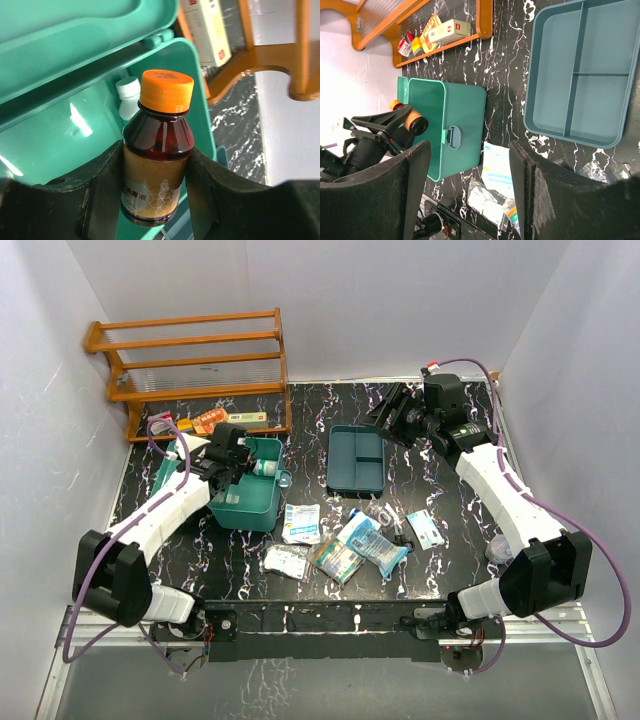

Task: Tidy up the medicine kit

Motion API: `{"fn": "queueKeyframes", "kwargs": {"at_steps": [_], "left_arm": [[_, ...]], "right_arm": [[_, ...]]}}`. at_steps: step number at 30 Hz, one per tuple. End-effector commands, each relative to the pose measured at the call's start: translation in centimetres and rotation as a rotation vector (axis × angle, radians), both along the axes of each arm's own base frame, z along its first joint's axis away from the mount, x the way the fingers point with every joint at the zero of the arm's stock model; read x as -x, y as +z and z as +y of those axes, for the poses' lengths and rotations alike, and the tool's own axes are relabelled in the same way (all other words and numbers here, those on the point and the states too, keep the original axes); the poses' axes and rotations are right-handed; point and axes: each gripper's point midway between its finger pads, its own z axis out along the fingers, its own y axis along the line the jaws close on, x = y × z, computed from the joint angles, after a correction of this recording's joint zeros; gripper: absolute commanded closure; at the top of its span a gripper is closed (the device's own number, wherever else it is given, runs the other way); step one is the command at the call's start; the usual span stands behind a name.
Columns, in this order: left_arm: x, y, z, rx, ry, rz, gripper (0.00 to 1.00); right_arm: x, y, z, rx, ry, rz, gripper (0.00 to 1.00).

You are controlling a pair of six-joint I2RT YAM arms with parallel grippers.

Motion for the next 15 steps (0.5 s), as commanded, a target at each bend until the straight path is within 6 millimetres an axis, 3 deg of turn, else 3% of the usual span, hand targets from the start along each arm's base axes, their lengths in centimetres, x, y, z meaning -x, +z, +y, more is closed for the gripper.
{"fn": "queueKeyframes", "kwargs": {"at_steps": [1,5,15], "left_arm": [[-0.6,0.0,0.0,0.047,0.085,0.019,0.69],[-0.3,-2.1,-0.5,0.066,0.095,0.092,0.69],[-0.8,-4.7,-1.9,0.038,0.082,0.229,0.62]], "right_arm": [[-1.1,2.4,-0.9,0.013,-0.035,-0.087,0.38],[-1.2,2.2,-1.4,0.033,-0.049,-0.089,0.38],[-1.7,1.7,-1.8,0.062,-0.065,-0.081,0.37]]}}
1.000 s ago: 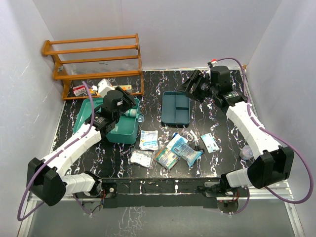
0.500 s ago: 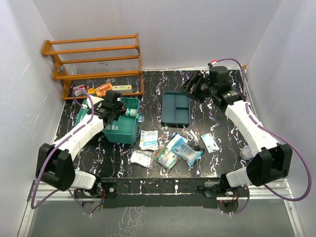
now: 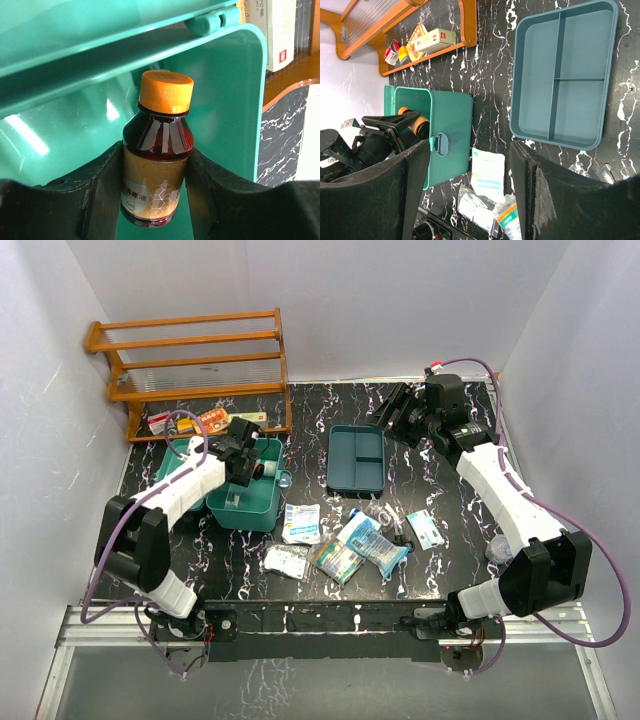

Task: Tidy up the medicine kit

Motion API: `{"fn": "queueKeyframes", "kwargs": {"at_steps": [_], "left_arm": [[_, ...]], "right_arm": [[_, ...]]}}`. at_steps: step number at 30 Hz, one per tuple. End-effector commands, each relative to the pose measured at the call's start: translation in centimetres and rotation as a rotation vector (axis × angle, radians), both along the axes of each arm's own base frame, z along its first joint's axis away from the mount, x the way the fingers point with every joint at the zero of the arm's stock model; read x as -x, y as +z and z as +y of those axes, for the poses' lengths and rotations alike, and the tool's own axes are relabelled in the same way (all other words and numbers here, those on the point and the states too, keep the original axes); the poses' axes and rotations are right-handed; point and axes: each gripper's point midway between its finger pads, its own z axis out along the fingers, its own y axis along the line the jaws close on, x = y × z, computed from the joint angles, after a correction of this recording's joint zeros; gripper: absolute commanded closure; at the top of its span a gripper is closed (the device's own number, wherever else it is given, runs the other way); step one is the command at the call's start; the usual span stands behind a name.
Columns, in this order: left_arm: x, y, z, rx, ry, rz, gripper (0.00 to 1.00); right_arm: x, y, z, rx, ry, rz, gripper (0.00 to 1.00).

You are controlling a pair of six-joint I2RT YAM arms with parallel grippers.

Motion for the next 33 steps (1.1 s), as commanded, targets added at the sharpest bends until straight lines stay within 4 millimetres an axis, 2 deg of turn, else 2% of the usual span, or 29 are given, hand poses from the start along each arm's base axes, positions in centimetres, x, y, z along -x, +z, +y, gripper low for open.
{"fn": "queueKeyframes", "kwargs": {"at_steps": [1,7,10,16,25,30,33], "left_arm": [[-0.5,0.5,-0.9,0.004,0.007,0.022,0.62],[-0.3,-1.0,-2.7,-0.006,-0.014,0.074,0.63],[0.1,-1.8,-3.2,0.014,-0.005,0.095,0.63],[-0.5,-2.8,-3.5,0.017,0.009,0.107,0.63],[-1.2,-4.1,-4.1,0.028,-0.012,0.092,0.49],[-1.6,-3.9,-4.2,0.033,-0.031,0.053,0.42],[-1.9,-3.6,-4.3,0.025,-0.053,0.040,0.41]], "right_arm": [[-1.2,2.3,-0.5,0.011,-0.021,-0.076,0.37],[-1.6,2.0,-0.5,0.025,-0.024,-0.071,0.37],[-1.8,2.0,-0.6,0.031,-0.027,-0.070,0.37],[-2.2,1.8,-0.5,0.035,-0.025,-0.062,0.37],[-2.4,1.9,-0.4,0.040,-0.010,-0.070,0.36],[-2.5,2.0,-0.4,0.043,-0.011,-0.074,0.36],[-2.6,2.0,-0.3,0.042,-0.010,-0.074,0.36]]}}
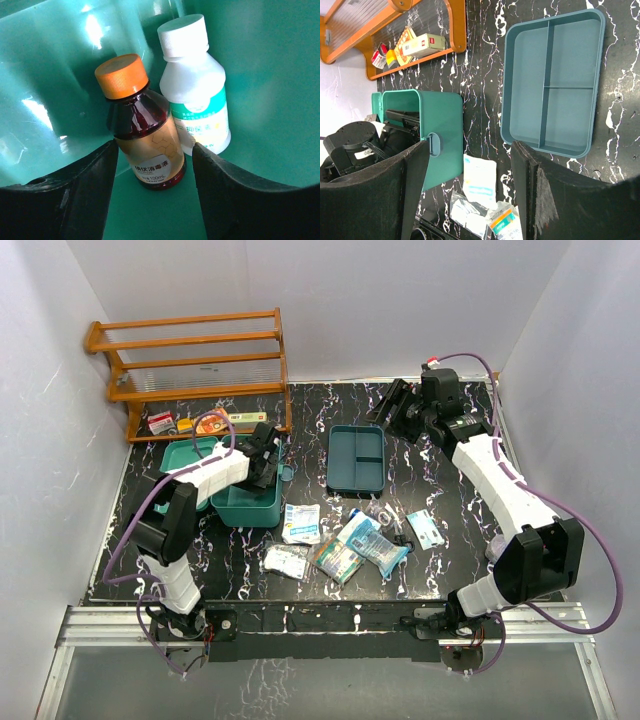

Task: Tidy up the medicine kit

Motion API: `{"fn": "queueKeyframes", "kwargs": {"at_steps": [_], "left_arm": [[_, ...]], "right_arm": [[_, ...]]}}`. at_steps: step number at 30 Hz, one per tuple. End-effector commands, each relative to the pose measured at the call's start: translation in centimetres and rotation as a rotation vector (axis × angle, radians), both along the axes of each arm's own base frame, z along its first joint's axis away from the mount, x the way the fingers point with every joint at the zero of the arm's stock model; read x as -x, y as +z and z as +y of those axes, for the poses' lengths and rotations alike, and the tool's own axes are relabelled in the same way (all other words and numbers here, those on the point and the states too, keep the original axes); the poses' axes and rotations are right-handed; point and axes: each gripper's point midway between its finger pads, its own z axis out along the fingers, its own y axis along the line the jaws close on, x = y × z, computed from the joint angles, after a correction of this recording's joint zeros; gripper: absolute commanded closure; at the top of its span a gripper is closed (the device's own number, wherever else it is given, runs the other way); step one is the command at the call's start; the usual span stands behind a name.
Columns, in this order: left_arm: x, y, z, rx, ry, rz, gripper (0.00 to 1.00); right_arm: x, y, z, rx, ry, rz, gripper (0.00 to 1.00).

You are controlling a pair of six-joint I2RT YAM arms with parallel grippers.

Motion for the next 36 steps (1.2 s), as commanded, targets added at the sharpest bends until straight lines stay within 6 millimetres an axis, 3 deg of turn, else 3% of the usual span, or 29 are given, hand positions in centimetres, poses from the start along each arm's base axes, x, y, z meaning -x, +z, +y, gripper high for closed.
{"fn": "queueKeyframes", "kwargs": {"at_steps": [1,6,13,25,31,36], "left_arm": [[-0.9,2.1,0.0,0.004,-0.018,-0.077,0.42],[-1.1,2.7,0.5,-0.008,-0.007,-0.110,0.48],[-1.9,5.1,0.0,0.044,-0.004,-0.196,0.45],[0.0,6.7,1.6,-0.031,-0.008,-0.137,0.42],[-0.2,9.7,2.5,-0.111,-0.084,-0.200,0.41],[-0.9,12.9,4.1,-0.324,-0.258,-0.258,0.41]], "right_arm": [[-1.1,2.9,-0.1,-0.001,-0.001,-0.090,0.36],[-1.1,2.9,-0.1,-0.003,-0.003,-0.087,0.36],[-1.0,2.8,-0.1,-0.005,-0.004,-0.086,0.37],[-0.7,2.4,-0.2,-0.010,-0.010,-0.073,0.37],[-0.9,2.1,-0.7,-0.005,-0.045,-0.064,0.37],[-0.9,0.9,-0.8,-0.009,-0.054,-0.031,0.38]]}}
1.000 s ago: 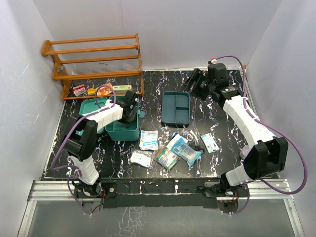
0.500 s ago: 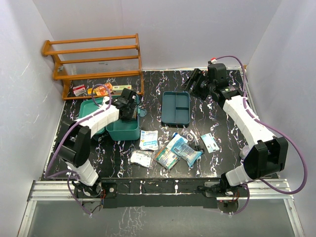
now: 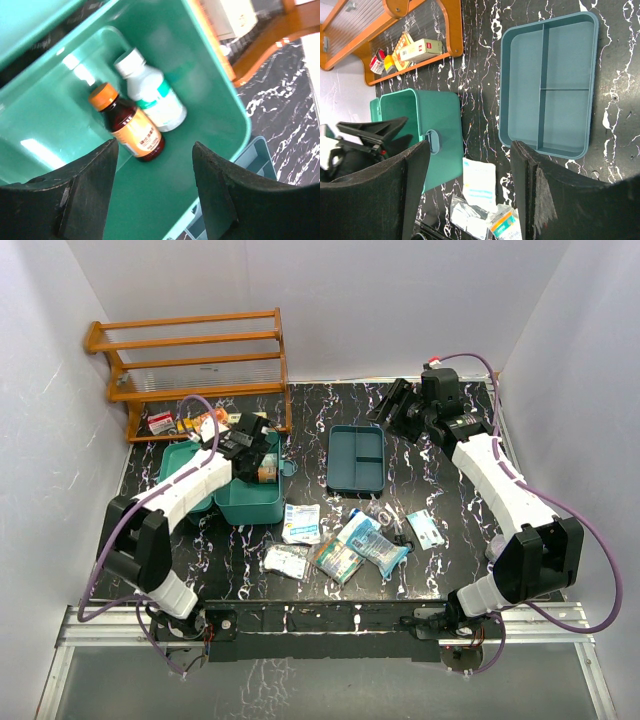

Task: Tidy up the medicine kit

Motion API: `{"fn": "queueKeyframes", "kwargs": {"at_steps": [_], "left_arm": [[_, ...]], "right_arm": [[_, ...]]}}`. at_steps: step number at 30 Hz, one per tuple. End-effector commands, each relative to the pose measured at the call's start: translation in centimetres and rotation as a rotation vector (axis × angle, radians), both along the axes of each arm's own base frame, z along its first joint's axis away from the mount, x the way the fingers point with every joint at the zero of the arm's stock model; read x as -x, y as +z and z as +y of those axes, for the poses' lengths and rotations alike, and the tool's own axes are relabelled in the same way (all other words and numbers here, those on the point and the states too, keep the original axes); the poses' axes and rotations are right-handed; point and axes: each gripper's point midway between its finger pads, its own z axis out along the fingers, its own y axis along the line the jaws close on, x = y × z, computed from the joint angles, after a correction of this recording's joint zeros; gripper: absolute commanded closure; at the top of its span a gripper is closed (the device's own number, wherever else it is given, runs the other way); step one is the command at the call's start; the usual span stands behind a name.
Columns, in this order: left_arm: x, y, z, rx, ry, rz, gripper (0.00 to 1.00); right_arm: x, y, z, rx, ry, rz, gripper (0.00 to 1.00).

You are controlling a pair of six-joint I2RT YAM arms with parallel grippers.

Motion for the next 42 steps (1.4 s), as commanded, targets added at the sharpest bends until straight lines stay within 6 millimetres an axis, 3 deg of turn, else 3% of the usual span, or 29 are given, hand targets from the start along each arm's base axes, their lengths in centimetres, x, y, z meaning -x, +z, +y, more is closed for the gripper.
{"fn": "queueKeyframes", "kwargs": {"at_steps": [1,10,18,21,25,32,37,42], "left_arm": [[-1.1,6.6,2.1,-0.230,-0.166,-0.143,0.41],[-0.5,9.4,2.1,-0.402,-0.437,-0.219,0.38],[-1.4,15.2,0.0,-0.491,-0.645,-0.407,0.27],[-1.7,16.1,-0.5,-0.502,-0.680,-0.437,0.23],[-2.1,16.8,-1.6,-0.508,-0.744,-0.462,0.21],[-1.7,17.6,-4.2,-0.477,-0.917,-0.520,0.20],[0.0,17.8,-6.3,-0.385,-1.035,-0.557,0.15],[2.3,17.5,-7.0,-0.314,-1.090,-0.576,0.12]], "right_arm": [[-0.5,0.6,-0.5,-0.013,-0.034,-0.024,0.38],[0.8,-2.4,-0.7,0.032,0.003,0.023,0.38],[2.7,-5.7,-0.8,0.114,0.120,0.022,0.35],[3.9,-7.2,-1.5,0.157,0.131,0.050,0.33],[6.9,-10.0,-2.1,0.214,0.160,0.152,0.33],[14.7,-14.7,-1.6,0.263,0.250,0.376,0.34],[17.4,-15.9,-2.1,0.290,0.198,0.462,0.36],[19.9,-16.6,-4.6,0.346,0.031,0.549,0.34]]}}
